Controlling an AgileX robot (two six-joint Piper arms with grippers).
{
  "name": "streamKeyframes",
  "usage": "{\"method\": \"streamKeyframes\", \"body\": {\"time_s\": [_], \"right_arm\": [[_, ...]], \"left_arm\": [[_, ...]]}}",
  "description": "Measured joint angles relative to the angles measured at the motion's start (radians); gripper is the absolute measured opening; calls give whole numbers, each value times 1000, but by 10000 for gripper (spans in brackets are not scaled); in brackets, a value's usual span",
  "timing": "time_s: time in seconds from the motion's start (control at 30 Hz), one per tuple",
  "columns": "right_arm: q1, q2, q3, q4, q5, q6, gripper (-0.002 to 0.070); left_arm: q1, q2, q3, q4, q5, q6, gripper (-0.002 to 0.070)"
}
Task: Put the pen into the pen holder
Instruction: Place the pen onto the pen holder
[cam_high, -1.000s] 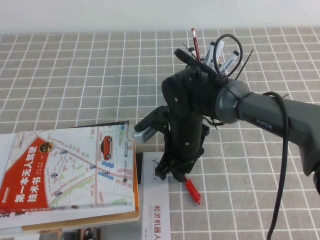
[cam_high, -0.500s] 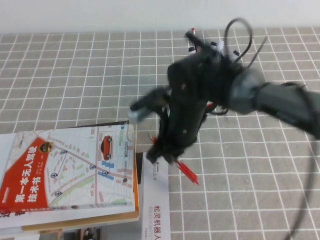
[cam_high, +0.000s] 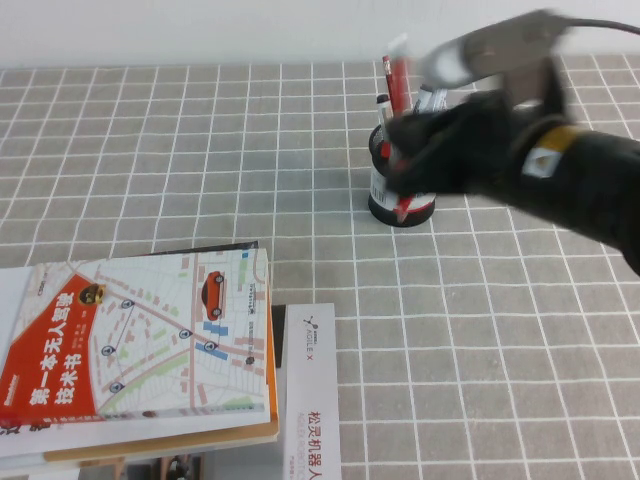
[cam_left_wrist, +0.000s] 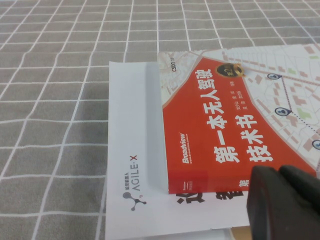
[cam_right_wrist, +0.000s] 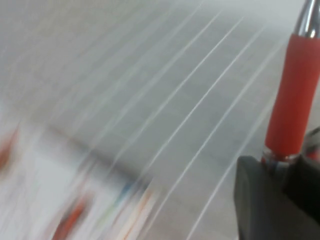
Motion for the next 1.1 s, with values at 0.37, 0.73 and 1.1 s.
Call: {"method": "streamKeyframes", "body": {"time_s": [0.37,0.73,1.1], "right_arm": [[-99,192,21,-140,-559,26,68],[-181,502,-220,-151,-608,31,68],[-188,542,-238,-154,-530,33,272]], "left_arm": [[0,0,0,0,0,0,-3],[0,0,0,0,0,0,-3],[0,0,0,0,0,0,-3]]}}
